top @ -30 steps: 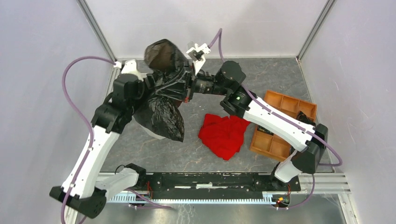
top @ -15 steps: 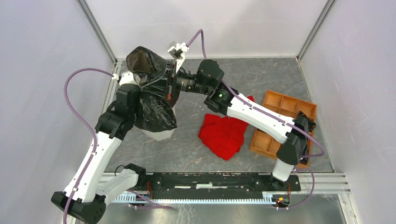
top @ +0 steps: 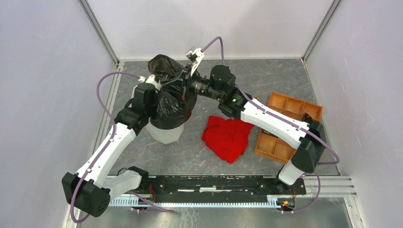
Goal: Put the trash bags into the trash bin
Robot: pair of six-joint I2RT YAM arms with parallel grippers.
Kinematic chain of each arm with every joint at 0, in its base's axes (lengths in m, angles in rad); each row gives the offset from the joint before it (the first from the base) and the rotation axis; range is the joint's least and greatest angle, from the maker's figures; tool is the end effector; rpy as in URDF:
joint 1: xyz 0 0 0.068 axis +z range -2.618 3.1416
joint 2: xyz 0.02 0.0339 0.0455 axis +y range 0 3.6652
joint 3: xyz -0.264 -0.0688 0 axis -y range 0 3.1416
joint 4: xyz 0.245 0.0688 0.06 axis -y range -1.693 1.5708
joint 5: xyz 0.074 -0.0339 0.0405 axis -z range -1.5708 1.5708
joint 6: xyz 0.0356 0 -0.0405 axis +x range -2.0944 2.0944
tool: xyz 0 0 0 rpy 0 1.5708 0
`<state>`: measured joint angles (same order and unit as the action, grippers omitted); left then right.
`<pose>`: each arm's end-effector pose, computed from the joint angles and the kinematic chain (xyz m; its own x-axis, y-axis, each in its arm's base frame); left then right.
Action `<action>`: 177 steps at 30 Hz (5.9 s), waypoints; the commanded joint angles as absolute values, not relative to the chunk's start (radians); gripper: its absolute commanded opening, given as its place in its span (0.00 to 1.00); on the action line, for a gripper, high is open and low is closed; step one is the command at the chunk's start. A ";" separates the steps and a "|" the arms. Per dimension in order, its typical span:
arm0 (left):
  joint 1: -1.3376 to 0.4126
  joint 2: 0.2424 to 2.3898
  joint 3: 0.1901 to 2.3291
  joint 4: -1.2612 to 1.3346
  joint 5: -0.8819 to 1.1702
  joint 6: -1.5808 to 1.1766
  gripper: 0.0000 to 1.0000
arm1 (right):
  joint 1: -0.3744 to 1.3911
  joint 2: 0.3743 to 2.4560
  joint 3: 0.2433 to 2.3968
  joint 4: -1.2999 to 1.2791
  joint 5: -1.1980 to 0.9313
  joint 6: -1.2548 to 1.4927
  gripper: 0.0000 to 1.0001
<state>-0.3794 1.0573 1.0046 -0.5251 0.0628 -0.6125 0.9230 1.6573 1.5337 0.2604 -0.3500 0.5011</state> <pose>0.2127 -0.0872 0.3306 -0.6557 -0.3563 -0.6657 0.0507 0.8589 -0.5096 0.2315 0.3262 0.4205 -0.3861 0.2376 -0.8913 -0.8763 0.2073 0.4349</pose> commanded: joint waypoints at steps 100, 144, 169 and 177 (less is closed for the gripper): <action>-0.465 0.399 1.340 -0.774 -0.125 -0.462 1.00 | 1.070 1.555 1.564 0.347 -0.092 0.460 0.01; -0.465 0.604 1.295 -0.707 0.102 -0.371 1.00 | 1.097 1.541 1.543 0.414 0.063 0.801 0.01; -0.465 0.606 1.228 -0.633 -0.150 -0.422 0.14 | 1.096 1.399 1.404 0.298 -0.093 0.423 0.85; -0.465 0.548 1.207 -0.672 -0.221 -0.445 0.04 | 1.022 1.245 1.355 0.021 0.040 0.174 0.95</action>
